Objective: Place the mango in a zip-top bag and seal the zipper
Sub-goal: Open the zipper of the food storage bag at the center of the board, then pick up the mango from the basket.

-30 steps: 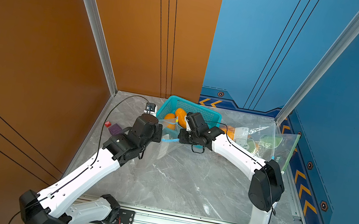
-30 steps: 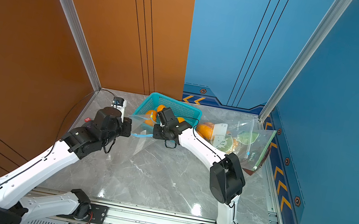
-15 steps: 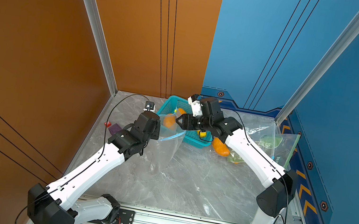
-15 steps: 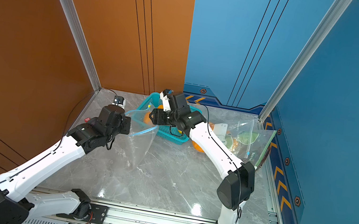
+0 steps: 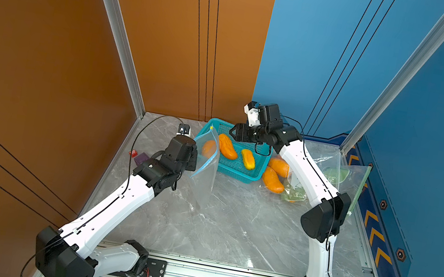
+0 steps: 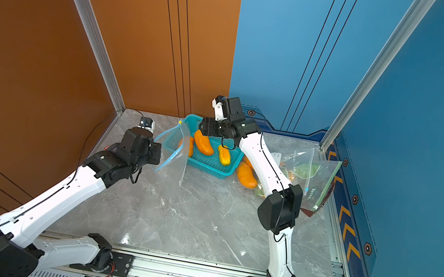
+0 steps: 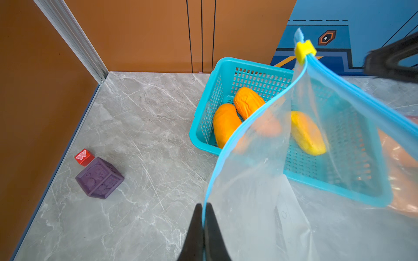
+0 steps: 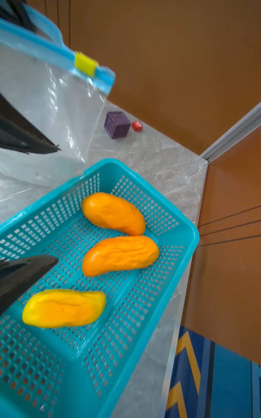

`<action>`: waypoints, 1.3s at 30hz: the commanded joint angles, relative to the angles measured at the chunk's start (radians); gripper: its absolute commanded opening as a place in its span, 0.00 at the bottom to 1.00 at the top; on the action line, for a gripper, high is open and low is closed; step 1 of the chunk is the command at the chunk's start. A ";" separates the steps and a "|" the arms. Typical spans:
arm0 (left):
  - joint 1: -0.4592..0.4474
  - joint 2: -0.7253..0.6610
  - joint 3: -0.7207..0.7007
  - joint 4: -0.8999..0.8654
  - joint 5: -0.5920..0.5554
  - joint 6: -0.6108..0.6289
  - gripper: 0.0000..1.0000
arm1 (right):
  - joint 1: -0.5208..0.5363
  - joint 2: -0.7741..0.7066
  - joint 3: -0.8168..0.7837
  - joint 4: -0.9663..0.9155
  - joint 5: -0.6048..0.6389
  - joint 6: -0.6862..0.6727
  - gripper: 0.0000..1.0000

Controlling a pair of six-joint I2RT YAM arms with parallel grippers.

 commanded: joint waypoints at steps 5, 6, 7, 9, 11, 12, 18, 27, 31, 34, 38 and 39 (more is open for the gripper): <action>0.004 -0.028 0.135 -0.077 -0.108 0.123 0.00 | -0.040 0.187 0.096 -0.202 0.274 -0.112 0.71; 0.004 -0.028 0.143 -0.092 -0.125 0.139 0.00 | -0.044 0.209 0.106 -0.204 0.278 -0.119 0.71; 0.003 -0.029 0.150 -0.102 -0.145 0.156 0.00 | -0.047 0.228 0.115 -0.206 0.289 -0.125 0.72; -0.004 -0.030 0.159 -0.118 -0.183 0.188 0.00 | -0.055 0.264 0.142 -0.217 0.300 -0.131 0.72; -0.011 -0.028 0.166 -0.125 -0.210 0.217 0.00 | -0.066 0.303 0.171 -0.227 0.304 -0.134 0.73; -0.011 -0.027 0.168 -0.125 -0.212 0.226 0.00 | -0.072 0.317 0.182 -0.231 0.301 -0.133 0.73; -0.010 0.004 0.133 -0.122 -0.138 0.194 0.00 | -0.085 0.369 0.200 -0.232 0.267 -0.150 0.75; 0.004 0.047 0.085 -0.115 -0.008 0.084 0.00 | -0.087 0.436 0.242 -0.232 0.199 -0.151 0.75; 0.004 0.054 0.076 -0.105 0.038 0.037 0.00 | -0.090 0.472 0.268 -0.232 0.187 -0.146 0.75; 0.005 0.051 0.064 -0.095 0.056 0.006 0.00 | -0.094 0.491 0.282 -0.232 0.173 -0.134 0.75; 0.015 0.039 0.046 -0.080 0.091 -0.042 0.00 | -0.096 0.508 0.292 -0.232 0.158 -0.133 0.72; 0.020 0.037 0.040 -0.079 0.098 -0.054 0.00 | -0.097 0.510 0.294 -0.232 0.156 -0.132 0.70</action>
